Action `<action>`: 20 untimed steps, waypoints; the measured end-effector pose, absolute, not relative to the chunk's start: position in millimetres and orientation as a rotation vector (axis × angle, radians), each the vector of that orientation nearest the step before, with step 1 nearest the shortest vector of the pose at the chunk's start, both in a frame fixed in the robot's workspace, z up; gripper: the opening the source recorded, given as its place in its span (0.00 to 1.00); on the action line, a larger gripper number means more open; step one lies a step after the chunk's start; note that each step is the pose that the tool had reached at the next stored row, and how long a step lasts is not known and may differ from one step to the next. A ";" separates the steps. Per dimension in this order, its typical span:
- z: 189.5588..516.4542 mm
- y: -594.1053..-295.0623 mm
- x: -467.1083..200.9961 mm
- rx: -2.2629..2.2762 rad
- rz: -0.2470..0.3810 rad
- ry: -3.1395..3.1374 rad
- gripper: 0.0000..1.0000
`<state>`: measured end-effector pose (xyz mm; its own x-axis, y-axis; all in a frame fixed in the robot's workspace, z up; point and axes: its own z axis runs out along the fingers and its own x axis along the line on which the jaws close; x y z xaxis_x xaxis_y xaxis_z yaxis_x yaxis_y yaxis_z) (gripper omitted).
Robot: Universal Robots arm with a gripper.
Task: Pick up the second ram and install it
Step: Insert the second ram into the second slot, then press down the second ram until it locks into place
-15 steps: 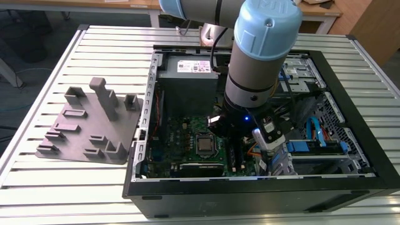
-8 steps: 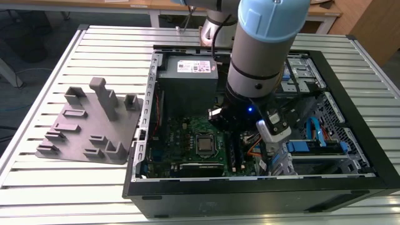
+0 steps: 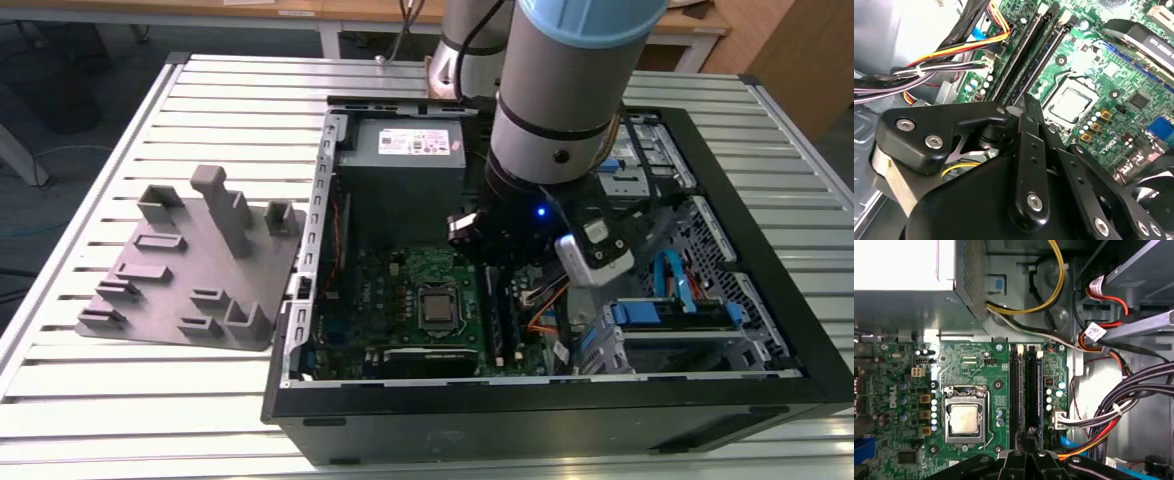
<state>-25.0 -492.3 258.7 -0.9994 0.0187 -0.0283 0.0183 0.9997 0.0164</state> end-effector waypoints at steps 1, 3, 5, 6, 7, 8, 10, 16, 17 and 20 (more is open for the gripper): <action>258.7 -492.3 -25.0 0.029 0.025 3.113 0.07; 258.8 -492.4 -25.0 0.029 0.025 3.113 0.07; 258.8 -492.4 -25.0 0.029 0.025 3.113 0.07; 258.9 -492.4 -25.0 0.029 0.025 3.113 0.07; 258.9 -492.4 -25.0 0.029 0.025 3.113 0.07; 258.9 -492.3 -25.0 0.029 0.025 3.113 0.07; 258.6 -491.5 -25.0 0.029 0.024 3.113 0.07; 251.1 -476.0 -25.0 0.029 0.031 3.113 0.07; 249.4 -472.4 -25.0 0.029 0.032 3.113 0.07; 243.9 -462.9 -25.0 0.029 0.033 3.113 0.07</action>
